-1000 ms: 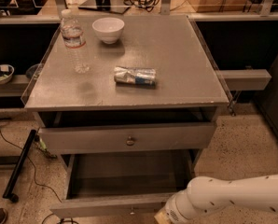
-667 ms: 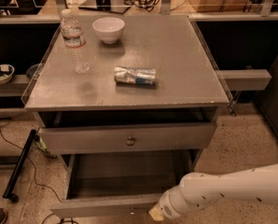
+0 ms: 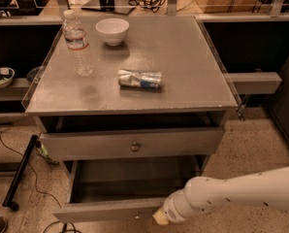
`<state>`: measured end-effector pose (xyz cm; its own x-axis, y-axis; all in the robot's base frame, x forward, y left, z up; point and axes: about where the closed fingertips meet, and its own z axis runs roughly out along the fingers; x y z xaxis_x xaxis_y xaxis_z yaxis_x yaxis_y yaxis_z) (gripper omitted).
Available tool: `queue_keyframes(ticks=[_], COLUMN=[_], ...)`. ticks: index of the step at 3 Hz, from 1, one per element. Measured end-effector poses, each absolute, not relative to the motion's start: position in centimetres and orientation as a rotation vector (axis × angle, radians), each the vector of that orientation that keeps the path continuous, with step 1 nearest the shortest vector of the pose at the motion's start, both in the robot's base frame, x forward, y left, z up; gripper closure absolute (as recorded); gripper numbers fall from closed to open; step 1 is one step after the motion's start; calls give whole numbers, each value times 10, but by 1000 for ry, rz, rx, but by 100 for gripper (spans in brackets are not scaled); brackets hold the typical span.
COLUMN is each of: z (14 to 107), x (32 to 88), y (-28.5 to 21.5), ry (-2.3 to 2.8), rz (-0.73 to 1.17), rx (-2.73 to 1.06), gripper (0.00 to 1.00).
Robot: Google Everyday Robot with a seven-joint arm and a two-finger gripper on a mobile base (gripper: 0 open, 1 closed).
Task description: Close middle drawer
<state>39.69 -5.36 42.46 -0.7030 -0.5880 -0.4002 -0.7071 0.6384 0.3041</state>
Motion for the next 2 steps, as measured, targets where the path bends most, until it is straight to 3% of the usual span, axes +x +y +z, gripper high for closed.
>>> queue_keyframes(ticks=[2], z=[425], x=[407], y=[-45], ry=[2575], rz=[667], rx=[-1053], gripper=[100])
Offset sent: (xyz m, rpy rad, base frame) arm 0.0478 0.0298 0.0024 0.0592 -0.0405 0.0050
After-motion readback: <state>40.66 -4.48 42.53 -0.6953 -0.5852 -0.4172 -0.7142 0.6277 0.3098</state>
